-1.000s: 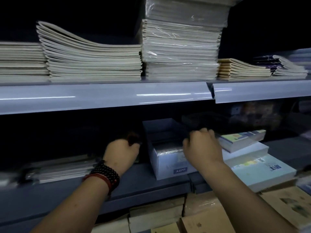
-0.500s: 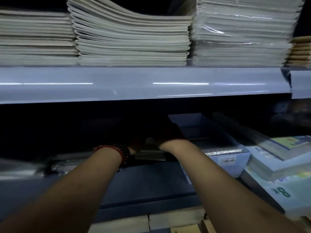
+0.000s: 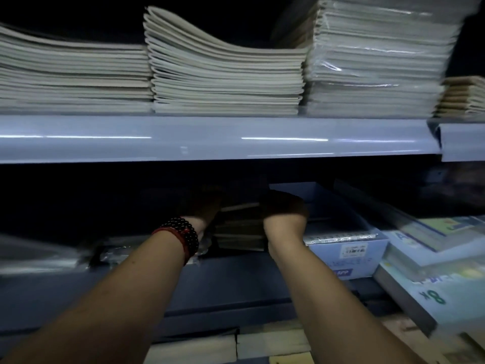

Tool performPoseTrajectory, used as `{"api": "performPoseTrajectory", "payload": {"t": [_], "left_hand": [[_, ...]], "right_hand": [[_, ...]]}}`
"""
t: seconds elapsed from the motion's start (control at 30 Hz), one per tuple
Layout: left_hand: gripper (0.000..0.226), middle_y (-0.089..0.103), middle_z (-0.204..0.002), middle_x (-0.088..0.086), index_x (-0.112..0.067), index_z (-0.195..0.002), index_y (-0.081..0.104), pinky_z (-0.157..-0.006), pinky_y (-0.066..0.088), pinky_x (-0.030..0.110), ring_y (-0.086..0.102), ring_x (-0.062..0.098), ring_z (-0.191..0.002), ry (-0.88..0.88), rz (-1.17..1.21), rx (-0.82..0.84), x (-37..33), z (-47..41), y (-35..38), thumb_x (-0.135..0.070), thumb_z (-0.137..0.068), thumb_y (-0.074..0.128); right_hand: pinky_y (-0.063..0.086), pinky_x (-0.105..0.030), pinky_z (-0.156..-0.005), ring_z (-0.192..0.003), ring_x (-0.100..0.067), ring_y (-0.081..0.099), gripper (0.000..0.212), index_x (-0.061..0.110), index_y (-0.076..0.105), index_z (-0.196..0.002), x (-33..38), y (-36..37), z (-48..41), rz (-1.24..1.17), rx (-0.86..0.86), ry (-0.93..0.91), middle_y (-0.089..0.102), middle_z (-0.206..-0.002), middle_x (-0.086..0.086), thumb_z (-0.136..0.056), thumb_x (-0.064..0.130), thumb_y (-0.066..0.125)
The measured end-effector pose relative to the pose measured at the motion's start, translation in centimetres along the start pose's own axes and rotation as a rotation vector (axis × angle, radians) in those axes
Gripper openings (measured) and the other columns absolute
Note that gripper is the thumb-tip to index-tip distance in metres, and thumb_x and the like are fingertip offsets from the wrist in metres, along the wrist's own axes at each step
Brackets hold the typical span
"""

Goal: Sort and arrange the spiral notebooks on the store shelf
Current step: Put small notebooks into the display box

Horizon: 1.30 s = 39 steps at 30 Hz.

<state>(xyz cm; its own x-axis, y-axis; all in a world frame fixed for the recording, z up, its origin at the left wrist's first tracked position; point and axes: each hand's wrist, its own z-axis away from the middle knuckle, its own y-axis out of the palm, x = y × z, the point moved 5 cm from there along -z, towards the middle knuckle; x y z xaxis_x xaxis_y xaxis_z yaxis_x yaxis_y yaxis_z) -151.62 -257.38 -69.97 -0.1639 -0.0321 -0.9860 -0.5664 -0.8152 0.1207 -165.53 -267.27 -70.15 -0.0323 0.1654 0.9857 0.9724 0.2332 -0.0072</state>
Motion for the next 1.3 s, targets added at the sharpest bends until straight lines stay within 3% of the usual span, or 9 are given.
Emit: {"api": "performPoseTrajectory", "payload": {"t": [0.03,0.13,0.23,0.33,0.47,0.8,1.07,1.2,1.3], "left_hand": [[0.031,0.065,-0.115,0.019,-0.001,-0.123,0.062,-0.086,0.053,0.043,0.061,0.035,-0.104,-0.025,0.066,0.019,0.2,0.4,-0.2,-0.023,-0.102,0.057],[0.009,0.062,-0.089,0.007,-0.012,-0.088,0.063,-0.064,0.048,0.028,0.057,0.019,-0.076,0.009,0.181,-0.009,0.4,2.2,-2.4,-0.008,-0.096,0.064],[0.007,0.071,-0.078,0.010,0.001,-0.089,0.066,-0.059,0.056,0.023,0.067,0.017,-0.065,0.075,0.273,0.041,0.7,5.3,-3.8,0.005,-0.093,0.062],[0.009,0.075,-0.092,0.019,-0.002,-0.082,0.067,-0.070,0.061,0.033,0.074,0.022,-0.077,0.139,0.249,0.108,2.3,7.3,-4.6,-0.005,-0.087,0.073],[0.027,0.078,-0.103,0.006,-0.012,-0.112,0.072,-0.088,0.057,0.038,0.074,0.022,-0.097,0.136,0.151,0.163,3.9,9.9,-6.3,-0.008,-0.085,0.075],[0.025,0.078,-0.107,0.004,-0.012,-0.116,0.072,-0.084,0.062,0.036,0.075,0.023,-0.099,0.078,0.031,0.342,5.0,12.6,-6.1,-0.010,-0.091,0.068],[0.020,0.066,-0.108,0.002,-0.029,-0.089,0.081,-0.089,0.055,0.026,0.067,0.017,-0.099,0.474,-0.211,0.280,2.6,12.4,-7.3,-0.011,-0.081,0.077],[0.030,0.078,-0.100,0.006,-0.009,-0.094,0.079,-0.072,0.060,0.030,0.075,0.021,-0.089,0.228,0.001,0.375,3.7,12.7,-7.0,0.005,-0.098,0.052],[0.020,0.076,-0.107,0.016,0.001,-0.101,0.076,-0.084,0.062,0.040,0.074,0.030,-0.098,0.116,0.091,0.403,4.3,12.5,-7.0,-0.006,-0.096,0.058]], "right_hand": [[0.042,-0.019,-0.061,-0.065,-0.010,0.047,0.032,0.016,0.061,-0.072,0.0,-0.3,0.5,-0.109,-0.021,0.000,0.051,-0.068,0.005,-0.087,-0.012,0.057],[0.053,-0.027,-0.066,-0.071,-0.014,0.066,0.028,0.015,0.073,-0.074,0.2,-2.1,3.2,-0.317,-0.061,0.060,0.071,-0.075,0.005,-0.081,-0.010,0.063],[0.059,-0.027,-0.077,-0.086,-0.020,0.074,0.020,0.005,0.073,-0.093,0.1,-3.4,6.2,-0.483,0.063,0.088,0.076,-0.094,-0.009,-0.084,-0.011,0.067],[0.061,-0.030,-0.080,-0.093,-0.018,0.074,0.030,0.012,0.073,-0.102,-1.2,-4.5,9.4,-0.450,0.123,0.092,0.077,-0.098,-0.002,-0.084,-0.011,0.069],[0.062,-0.035,-0.080,-0.097,-0.020,0.073,0.049,0.024,0.067,-0.118,-4.0,-5.4,12.3,-0.345,0.153,0.110,0.073,-0.104,0.001,-0.081,-0.008,0.072],[0.060,-0.032,-0.077,-0.089,-0.015,0.074,0.012,0.016,0.076,-0.097,-2.9,-6.6,14.0,-0.224,0.215,0.048,0.078,-0.094,0.003,-0.095,0.014,0.065],[0.056,-0.027,-0.077,-0.099,-0.009,0.063,0.038,0.033,0.076,-0.097,-2.4,-7.3,13.4,-0.142,0.129,-0.203,0.064,-0.113,0.005,-0.088,-0.002,0.067],[0.060,-0.027,-0.072,-0.096,-0.003,0.068,0.045,0.024,0.076,-0.101,-2.2,-7.3,13.5,-0.246,0.166,-0.171,0.074,-0.104,0.012,-0.089,-0.015,0.057],[0.060,-0.030,-0.073,-0.098,-0.007,0.070,0.029,0.024,0.075,-0.104,-2.6,-7.0,13.3,-0.278,0.195,-0.125,0.075,-0.106,0.011,-0.092,0.001,0.062]]}}
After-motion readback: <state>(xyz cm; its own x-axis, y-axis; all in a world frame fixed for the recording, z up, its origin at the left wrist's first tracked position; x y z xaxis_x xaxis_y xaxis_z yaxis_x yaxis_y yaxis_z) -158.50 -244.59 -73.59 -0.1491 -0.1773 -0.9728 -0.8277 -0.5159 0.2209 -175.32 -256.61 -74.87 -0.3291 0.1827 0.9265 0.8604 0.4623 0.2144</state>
